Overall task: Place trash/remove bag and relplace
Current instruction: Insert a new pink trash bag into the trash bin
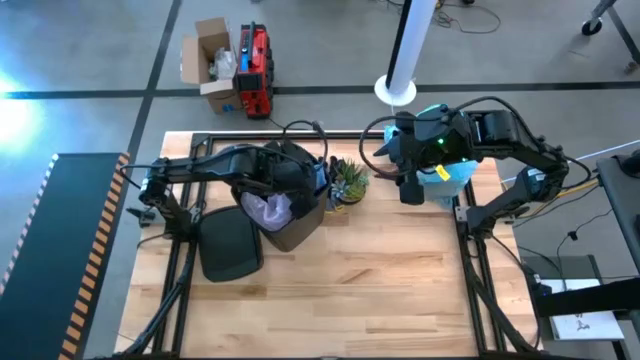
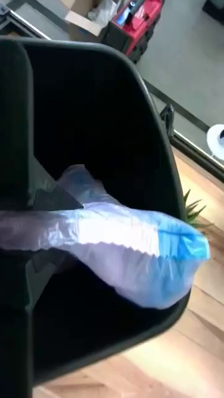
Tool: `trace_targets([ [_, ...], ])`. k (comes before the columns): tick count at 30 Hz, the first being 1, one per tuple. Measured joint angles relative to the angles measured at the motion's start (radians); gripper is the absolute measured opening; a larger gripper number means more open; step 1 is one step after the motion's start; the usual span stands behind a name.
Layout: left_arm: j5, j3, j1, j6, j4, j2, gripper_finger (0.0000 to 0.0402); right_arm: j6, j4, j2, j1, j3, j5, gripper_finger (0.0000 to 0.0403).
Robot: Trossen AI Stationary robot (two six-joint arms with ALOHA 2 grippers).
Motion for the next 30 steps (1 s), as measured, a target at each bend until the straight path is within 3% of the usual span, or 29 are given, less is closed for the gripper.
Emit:
trace_targets([
  [8, -0.009, 0.185, -0.026, 0.060, -0.011, -0.022, 0.0003, -0.048, 0.204, 0.004, 0.000, -0.060, -0.008, 0.0206],
  [12, -0.080, 0.304, -0.065, 0.156, 0.010, -0.061, 0.0001, -0.063, 0.309, 0.004, 0.000, -0.110, -0.009, 0.0215],
  [19, -0.108, 0.216, -0.099, 0.300, 0.192, -0.278, 0.0000, -0.039, 0.542, 0.005, -0.003, -0.222, -0.139, 0.0240],
  [22, -0.102, 0.210, -0.122, 0.383, 0.246, -0.329, 0.0000, -0.033, 0.630, 0.005, -0.003, -0.283, -0.143, 0.0253],
  [27, 0.036, 0.209, -0.158, 0.465, 0.332, -0.380, 0.0000, 0.023, 0.841, 0.025, -0.037, -0.371, -0.098, 0.0263],
  [30, 0.059, 0.209, -0.179, 0.467, 0.340, -0.390, 0.0000, 0.084, 0.956, 0.037, -0.076, -0.389, -0.095, 0.0262],
])
